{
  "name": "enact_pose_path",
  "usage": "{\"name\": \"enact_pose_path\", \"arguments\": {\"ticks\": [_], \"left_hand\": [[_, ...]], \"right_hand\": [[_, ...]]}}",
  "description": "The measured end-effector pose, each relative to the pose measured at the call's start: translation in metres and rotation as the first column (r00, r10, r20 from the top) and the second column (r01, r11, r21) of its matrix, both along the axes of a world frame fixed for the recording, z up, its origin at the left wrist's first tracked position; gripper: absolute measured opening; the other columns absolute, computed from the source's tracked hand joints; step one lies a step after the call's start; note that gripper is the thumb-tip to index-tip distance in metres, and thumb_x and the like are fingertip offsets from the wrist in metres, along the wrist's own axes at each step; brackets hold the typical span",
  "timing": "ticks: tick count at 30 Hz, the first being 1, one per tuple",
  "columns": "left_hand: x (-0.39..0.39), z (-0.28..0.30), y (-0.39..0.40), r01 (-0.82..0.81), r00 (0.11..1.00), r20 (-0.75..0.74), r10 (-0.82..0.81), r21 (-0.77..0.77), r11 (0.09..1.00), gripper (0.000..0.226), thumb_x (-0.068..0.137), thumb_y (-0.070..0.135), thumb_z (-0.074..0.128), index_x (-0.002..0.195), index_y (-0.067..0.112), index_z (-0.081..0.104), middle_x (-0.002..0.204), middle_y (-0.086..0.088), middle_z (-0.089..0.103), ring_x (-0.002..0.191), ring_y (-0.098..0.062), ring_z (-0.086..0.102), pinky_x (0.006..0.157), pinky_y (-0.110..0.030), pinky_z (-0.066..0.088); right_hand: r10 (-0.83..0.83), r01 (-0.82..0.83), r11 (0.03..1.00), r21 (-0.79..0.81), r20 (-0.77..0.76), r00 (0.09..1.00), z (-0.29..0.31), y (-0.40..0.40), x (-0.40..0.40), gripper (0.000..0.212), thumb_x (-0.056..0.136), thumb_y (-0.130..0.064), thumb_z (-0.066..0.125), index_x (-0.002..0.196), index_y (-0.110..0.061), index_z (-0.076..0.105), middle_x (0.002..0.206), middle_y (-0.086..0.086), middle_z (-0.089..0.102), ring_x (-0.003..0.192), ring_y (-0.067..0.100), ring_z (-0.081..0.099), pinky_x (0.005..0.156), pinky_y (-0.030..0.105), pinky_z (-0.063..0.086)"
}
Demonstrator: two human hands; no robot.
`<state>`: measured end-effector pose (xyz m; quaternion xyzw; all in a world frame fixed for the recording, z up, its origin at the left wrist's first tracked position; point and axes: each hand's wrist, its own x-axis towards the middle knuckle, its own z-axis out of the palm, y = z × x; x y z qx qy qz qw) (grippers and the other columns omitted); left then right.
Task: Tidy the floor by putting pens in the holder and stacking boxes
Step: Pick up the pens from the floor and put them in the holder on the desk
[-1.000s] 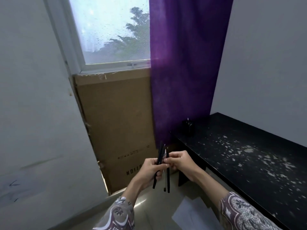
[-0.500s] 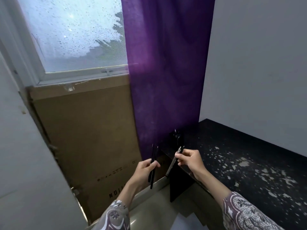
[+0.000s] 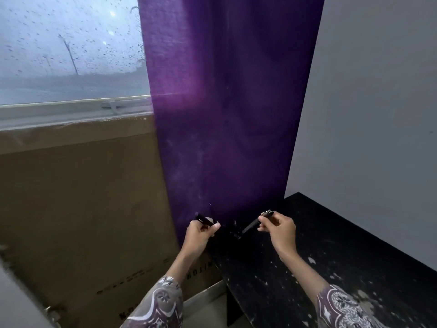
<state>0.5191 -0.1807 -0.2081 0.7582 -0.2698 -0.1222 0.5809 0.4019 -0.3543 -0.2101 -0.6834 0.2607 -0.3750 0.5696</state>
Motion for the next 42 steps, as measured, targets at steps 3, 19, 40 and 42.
{"name": "enact_pose_path", "arguments": {"ticks": [3, 19, 40, 42], "left_hand": [[0.021, -0.001, -0.034, -0.058, 0.998, 0.040, 0.058, 0.002, 0.998, 0.015, 0.085, 0.015, 0.065, 0.078, 0.002, 0.068, 0.055, 0.009, 0.055, 0.050, 0.005, 0.051, 0.053, -0.005, 0.039], [0.080, -0.037, -0.121, -0.031, 0.994, 0.109, 0.018, 0.120, 0.992, 0.015, 0.085, 0.014, 0.064, 0.076, 0.002, 0.067, 0.062, 0.003, 0.059, 0.056, -0.002, 0.051, 0.053, -0.013, 0.042], [0.103, -0.071, -0.140, 0.187, 0.968, 0.064, -0.241, 0.455, 0.871, 0.027, 0.071, 0.016, 0.077, 0.095, 0.011, 0.064, 0.090, -0.001, 0.063, 0.082, -0.011, 0.058, 0.074, -0.028, 0.051], [0.103, -0.072, -0.136, 0.152, 0.973, 0.078, -0.216, 0.489, 0.859, 0.039, 0.069, 0.022, 0.080, 0.102, 0.013, 0.061, 0.094, 0.001, 0.060, 0.084, -0.008, 0.053, 0.074, -0.026, 0.047]], "right_hand": [[-0.026, 0.025, 0.999, -0.047, -0.021, 0.999, -0.011, -0.027, 0.024, 0.013, 0.083, -0.010, 0.065, 0.072, -0.015, 0.067, 0.070, 0.006, 0.068, 0.062, 0.016, 0.069, 0.065, 0.023, 0.058], [0.196, -0.288, 0.935, -0.208, -0.375, 0.906, -0.095, -0.063, 0.090, 0.010, 0.084, -0.006, 0.064, 0.088, -0.015, 0.067, 0.083, 0.000, 0.064, 0.073, 0.007, 0.062, 0.065, 0.011, 0.049], [0.151, -0.364, 0.835, -0.413, -0.465, 0.872, -0.098, -0.071, 0.120, 0.011, 0.088, -0.020, 0.057, 0.091, -0.024, 0.067, 0.091, -0.010, 0.063, 0.090, 0.007, 0.053, 0.081, 0.024, 0.047], [0.100, -0.346, 0.824, -0.449, -0.486, 0.868, -0.101, -0.071, 0.117, 0.012, 0.088, -0.019, 0.057, 0.093, -0.021, 0.067, 0.096, -0.008, 0.064, 0.094, 0.007, 0.050, 0.084, 0.021, 0.041]]}}
